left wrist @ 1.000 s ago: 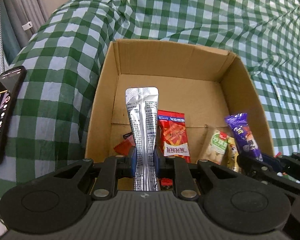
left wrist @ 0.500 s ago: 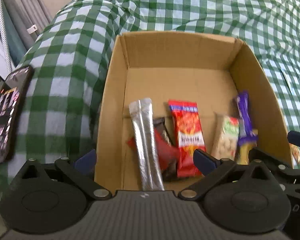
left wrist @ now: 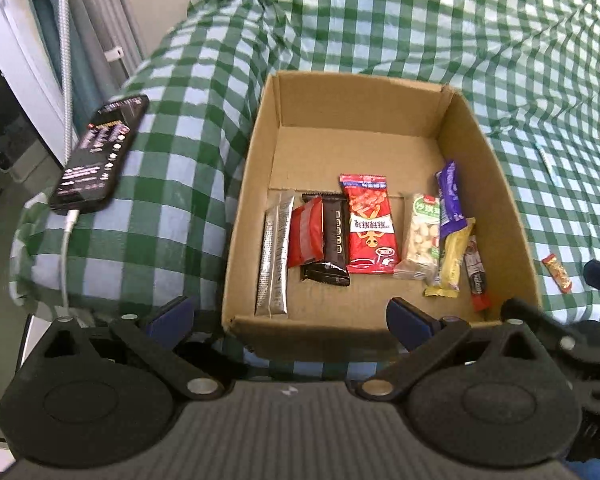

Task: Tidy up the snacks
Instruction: 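Lift both tools up away from the box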

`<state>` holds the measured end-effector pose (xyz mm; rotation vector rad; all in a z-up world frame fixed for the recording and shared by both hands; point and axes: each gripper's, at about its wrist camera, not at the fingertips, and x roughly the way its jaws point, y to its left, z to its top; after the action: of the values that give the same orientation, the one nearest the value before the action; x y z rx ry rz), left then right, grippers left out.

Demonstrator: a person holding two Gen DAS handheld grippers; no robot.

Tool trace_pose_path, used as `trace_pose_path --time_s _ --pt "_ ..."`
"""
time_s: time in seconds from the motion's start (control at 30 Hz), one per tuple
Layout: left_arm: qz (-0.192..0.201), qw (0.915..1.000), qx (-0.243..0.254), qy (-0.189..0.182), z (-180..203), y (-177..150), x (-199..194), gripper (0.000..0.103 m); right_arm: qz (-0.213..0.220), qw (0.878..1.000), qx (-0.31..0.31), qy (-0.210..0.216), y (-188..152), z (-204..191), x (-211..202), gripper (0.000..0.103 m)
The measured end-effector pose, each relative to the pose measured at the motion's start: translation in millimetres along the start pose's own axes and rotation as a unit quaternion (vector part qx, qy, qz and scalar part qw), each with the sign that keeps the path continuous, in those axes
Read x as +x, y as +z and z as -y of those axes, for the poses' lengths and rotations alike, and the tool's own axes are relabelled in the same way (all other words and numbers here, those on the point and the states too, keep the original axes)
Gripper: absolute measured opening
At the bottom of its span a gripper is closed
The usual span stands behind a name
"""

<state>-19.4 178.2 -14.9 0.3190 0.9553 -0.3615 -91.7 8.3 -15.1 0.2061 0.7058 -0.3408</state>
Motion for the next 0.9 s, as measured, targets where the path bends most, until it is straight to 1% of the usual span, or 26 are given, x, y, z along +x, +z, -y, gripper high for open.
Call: trace_pose_path --time_s 0.13,0.23,0.57,0.73,0.9 --pt "0.023 0.9997 0.004 -0.001 2 -10 -21 0.103 0.019 1.0 -0.014 0.001 -12 -5 -24 0.094" --pt "0.038 0.9993 0.006 -0.001 6 -20 -36 0.103 0.039 0.999 -0.021 -0.006 -17 -6 -41 0.095" --pt "0.066 0.9977 0.018 0.003 17 -39 -67 0.103 0.085 0.996 -0.015 -0.017 -33 -1 -81 0.095" --pt "0.064 0.9977 0.024 0.004 22 -41 -71 0.103 0.095 0.995 -0.001 -0.02 -39 6 -90 0.096" --pt "0.056 0.9977 0.035 0.01 29 -42 -68 0.103 0.097 0.995 0.019 -0.024 -42 21 -90 0.096"
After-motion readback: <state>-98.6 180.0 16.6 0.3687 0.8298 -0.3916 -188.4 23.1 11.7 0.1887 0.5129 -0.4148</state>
